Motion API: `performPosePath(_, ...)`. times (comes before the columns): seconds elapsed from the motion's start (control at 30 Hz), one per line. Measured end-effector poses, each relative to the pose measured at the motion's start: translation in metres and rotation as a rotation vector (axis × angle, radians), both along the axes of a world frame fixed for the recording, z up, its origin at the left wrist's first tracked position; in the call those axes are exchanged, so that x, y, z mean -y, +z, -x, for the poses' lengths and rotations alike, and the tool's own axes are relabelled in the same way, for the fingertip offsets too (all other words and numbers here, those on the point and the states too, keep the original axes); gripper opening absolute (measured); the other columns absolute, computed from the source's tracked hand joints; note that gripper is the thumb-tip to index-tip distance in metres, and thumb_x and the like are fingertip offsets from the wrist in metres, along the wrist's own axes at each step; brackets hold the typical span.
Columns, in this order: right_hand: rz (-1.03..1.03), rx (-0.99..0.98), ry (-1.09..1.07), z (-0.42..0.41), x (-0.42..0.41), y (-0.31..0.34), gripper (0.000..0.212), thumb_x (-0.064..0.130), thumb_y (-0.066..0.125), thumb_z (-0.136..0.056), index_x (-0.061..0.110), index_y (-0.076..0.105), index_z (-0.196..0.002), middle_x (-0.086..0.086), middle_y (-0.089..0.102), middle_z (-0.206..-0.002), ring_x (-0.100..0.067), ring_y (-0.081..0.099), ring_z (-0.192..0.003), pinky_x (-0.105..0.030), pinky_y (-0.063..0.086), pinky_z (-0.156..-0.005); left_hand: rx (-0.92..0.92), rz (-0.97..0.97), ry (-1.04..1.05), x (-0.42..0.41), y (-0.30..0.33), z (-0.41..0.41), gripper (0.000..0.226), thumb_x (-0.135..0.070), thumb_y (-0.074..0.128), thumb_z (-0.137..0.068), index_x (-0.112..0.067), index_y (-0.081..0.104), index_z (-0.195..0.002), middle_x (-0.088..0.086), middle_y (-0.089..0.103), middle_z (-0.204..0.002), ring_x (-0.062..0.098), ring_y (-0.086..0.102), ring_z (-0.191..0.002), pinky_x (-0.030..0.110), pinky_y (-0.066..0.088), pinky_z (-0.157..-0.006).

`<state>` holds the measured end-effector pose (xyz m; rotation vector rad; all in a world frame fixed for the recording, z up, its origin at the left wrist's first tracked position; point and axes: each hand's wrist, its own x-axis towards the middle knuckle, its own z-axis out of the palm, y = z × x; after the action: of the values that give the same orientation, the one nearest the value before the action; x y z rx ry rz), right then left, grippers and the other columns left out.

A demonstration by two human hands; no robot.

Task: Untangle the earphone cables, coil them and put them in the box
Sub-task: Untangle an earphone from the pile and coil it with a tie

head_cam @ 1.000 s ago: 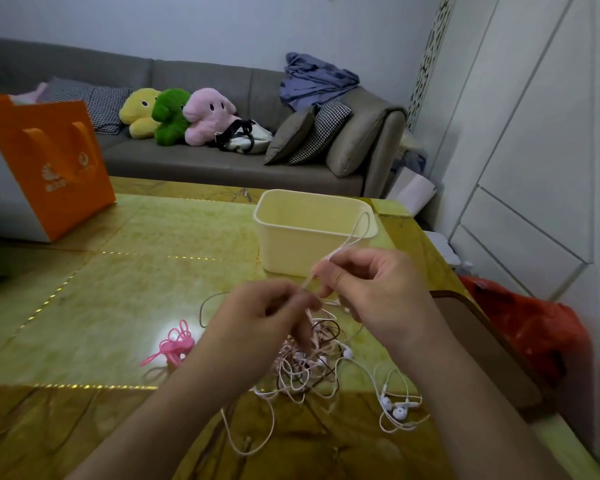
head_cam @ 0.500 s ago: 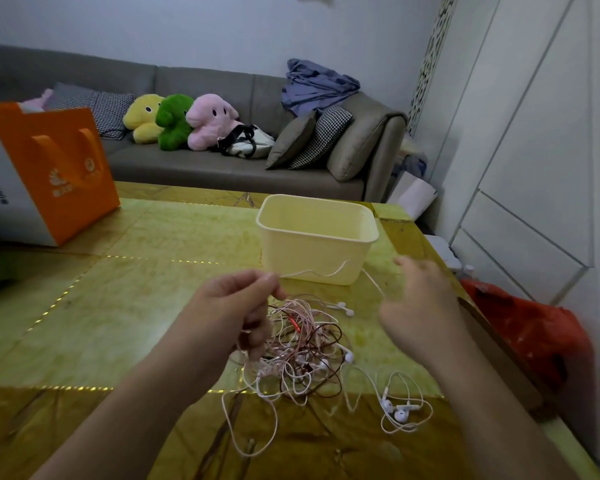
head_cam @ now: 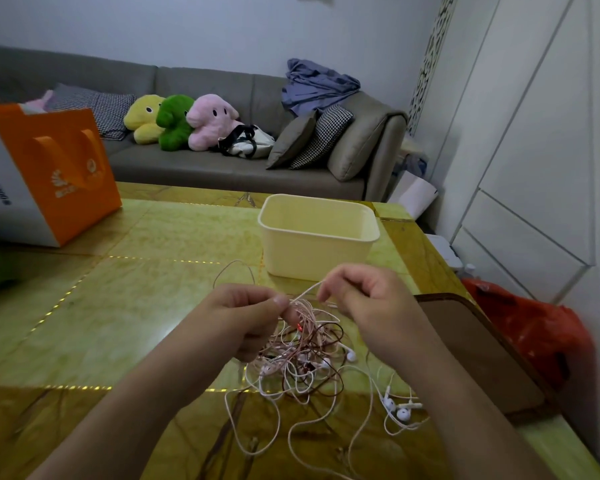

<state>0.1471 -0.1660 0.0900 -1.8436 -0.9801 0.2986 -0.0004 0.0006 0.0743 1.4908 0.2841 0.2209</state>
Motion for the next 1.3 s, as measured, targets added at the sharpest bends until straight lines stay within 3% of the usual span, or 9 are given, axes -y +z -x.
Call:
performPosePath(0.17, -0.096, -0.073, -0.277, -0.015, -0.005, -0.010, 0.033, 0.028, 0.053, -0.111, 0.022, 0.073, -0.085, 0.012, 0.041, -0.052, -0.006, 0.030, -0.043, -0.022, 0.026, -0.042, 0.066, 0.179, -0.098, -0.002, -0.004, -0.002, 0.021, -0.021, 0.061, -0.095, -0.003, 0.074, -0.094, 0.003, 0.041, -0.066, 0.014, 0.033, -0.055, 0.024, 0.031, -0.052)
performPosePath(0.27, 0.070, 0.041, -0.221, -0.013, -0.005, -0.012, 0.026, 0.018, 0.055, -0.108, 0.032, 0.075, -0.099, 0.008, 0.066, -0.068, -0.005, 0.043, -0.048, -0.026, 0.037, -0.049, 0.132, 0.238, -0.100, 0.001, -0.005, -0.004, 0.016, -0.008, 0.061, -0.099, 0.000, 0.074, -0.103, 0.008, 0.056, -0.074, 0.017, 0.051, -0.063, 0.026, 0.046, -0.062)
performPosePath(0.33, 0.173, 0.130, -0.124, -0.005, -0.005, -0.010, 0.045, 0.003, 0.056, -0.097, 0.034, 0.071, -0.126, 0.014, 0.071, -0.110, 0.005, 0.061, -0.080, -0.015, 0.046, -0.071, 0.135, 0.236, -0.042, 0.003, -0.006, -0.006, 0.019, -0.001, 0.059, -0.098, 0.003, 0.074, -0.107, 0.013, 0.064, -0.081, 0.020, 0.061, -0.068, 0.028, 0.056, -0.066)
performPosePath(0.43, 0.108, 0.151, 0.112, 0.004, -0.007, -0.005, 0.071, -0.007, 0.057, -0.089, 0.035, 0.059, -0.146, 0.022, 0.055, -0.143, 0.011, 0.047, -0.135, -0.008, 0.037, -0.108, 0.121, 0.205, -0.003, 0.008, -0.009, -0.011, 0.024, 0.009, 0.054, -0.098, 0.007, 0.071, -0.115, 0.020, 0.071, -0.090, 0.024, 0.071, -0.076, 0.030, 0.060, -0.070)
performPosePath(0.57, 0.039, 0.099, 0.220, 0.007, -0.014, -0.006, 0.052, -0.002, 0.055, -0.101, 0.035, 0.068, -0.136, 0.016, 0.069, -0.123, 0.001, 0.064, -0.119, -0.023, 0.054, -0.101, 0.102, 0.211, 0.025, 0.008, -0.010, -0.010, 0.027, 0.014, 0.055, -0.096, 0.008, 0.070, -0.117, 0.025, 0.074, -0.095, 0.031, 0.077, -0.085, 0.029, 0.063, -0.074)
performPosePath(0.73, 0.074, 0.334, 0.248, -0.001, -0.017, -0.010, 0.045, 0.004, 0.066, -0.095, 0.039, 0.069, -0.123, 0.015, 0.048, -0.128, -0.005, 0.048, -0.131, -0.019, 0.041, -0.109, 0.056, 0.251, -0.032, 0.004, -0.008, -0.004, 0.027, 0.007, 0.061, -0.090, 0.007, 0.073, -0.114, 0.028, 0.074, -0.096, 0.035, 0.078, -0.086, 0.033, 0.065, -0.074)
performPosePath(0.83, 0.073, 0.374, 0.226, -0.003, -0.015, -0.011, 0.028, 0.010, 0.073, -0.093, 0.032, 0.068, -0.109, 0.017, 0.065, -0.118, -0.005, 0.059, -0.120, -0.027, 0.048, -0.100, 0.040, 0.291, -0.053, 0.004, -0.007, -0.003, 0.024, 0.007, 0.061, -0.090, 0.007, 0.075, -0.110, 0.028, 0.073, -0.095, 0.036, 0.078, -0.084, 0.034, 0.065, -0.072)
performPosePath(1.13, -0.111, -0.257, 0.127, 0.004, -0.009, -0.018, 0.015, 0.002, 0.066, -0.100, 0.009, 0.075, -0.090, -0.013, 0.078, -0.081, -0.021, 0.069, -0.070, -0.038, 0.056, -0.065, 0.061, 0.346, -0.264, 0.015, 0.001, 0.000, 0.010, 0.004, 0.067, -0.093, 0.003, 0.071, -0.102, 0.030, 0.072, -0.099, 0.035, 0.077, -0.084, 0.036, 0.063, -0.072)
performPosePath(1.3, -0.060, -0.117, 0.137, 0.018, -0.021, -0.035, 0.019, 0.017, 0.062, -0.105, 0.014, 0.080, -0.100, -0.008, 0.080, -0.087, -0.035, 0.074, -0.083, -0.047, 0.062, -0.071, 0.198, 0.385, 0.053, 0.023, 0.004, -0.007, 0.017, 0.005, 0.065, -0.083, 0.007, 0.071, -0.100, 0.034, 0.075, -0.103, 0.033, 0.080, -0.087, 0.035, 0.066, -0.066)
